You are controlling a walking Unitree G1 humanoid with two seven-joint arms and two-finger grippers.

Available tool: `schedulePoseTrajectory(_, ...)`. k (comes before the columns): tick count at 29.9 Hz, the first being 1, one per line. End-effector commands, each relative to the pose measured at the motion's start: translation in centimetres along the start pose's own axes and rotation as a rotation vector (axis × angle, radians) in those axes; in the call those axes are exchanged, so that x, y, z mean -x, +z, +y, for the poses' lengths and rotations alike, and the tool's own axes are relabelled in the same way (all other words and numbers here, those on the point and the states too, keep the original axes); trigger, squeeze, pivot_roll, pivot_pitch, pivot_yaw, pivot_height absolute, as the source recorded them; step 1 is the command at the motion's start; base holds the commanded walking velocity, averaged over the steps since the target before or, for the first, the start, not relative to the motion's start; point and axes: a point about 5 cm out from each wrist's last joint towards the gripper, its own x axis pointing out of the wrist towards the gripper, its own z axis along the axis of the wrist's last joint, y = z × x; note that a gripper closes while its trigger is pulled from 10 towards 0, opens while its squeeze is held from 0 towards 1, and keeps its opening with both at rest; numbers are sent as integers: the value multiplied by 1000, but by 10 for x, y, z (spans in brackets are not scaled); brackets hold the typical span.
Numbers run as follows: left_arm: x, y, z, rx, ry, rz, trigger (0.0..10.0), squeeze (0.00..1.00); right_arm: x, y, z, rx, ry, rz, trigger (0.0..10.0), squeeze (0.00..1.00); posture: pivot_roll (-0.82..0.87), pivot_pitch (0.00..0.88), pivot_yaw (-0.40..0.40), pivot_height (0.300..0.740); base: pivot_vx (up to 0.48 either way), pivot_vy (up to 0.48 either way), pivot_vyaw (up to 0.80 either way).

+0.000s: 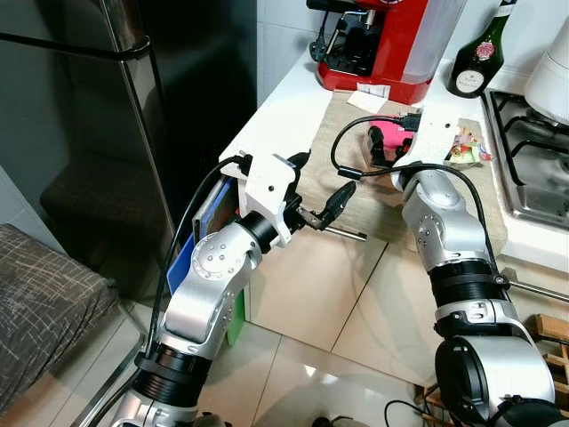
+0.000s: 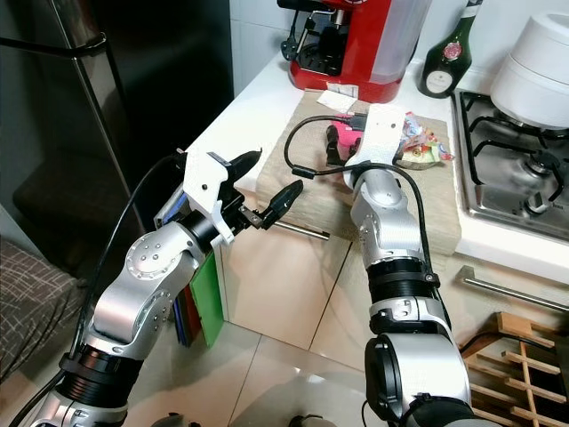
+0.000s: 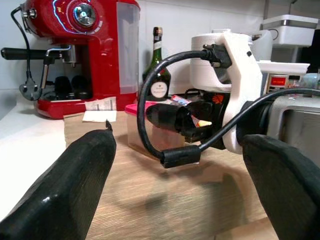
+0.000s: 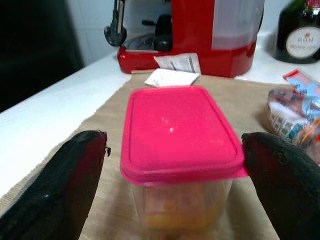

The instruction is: Restocking fridge

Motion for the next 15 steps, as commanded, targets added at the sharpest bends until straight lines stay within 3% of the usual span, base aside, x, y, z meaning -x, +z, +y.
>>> schedulePoseTrajectory(1,0,3,-3,-12,-13,-8,10000,0,-2,3,2,-17,10,12,10000,0,40,0,-24,740,0,0,0)
schedulePoseTrajectory(15,0,3,-4,-12,-9,-6,10000,0,-5,1,7,11,70,51,10000,0,42,0,-26,740,0,0,0)
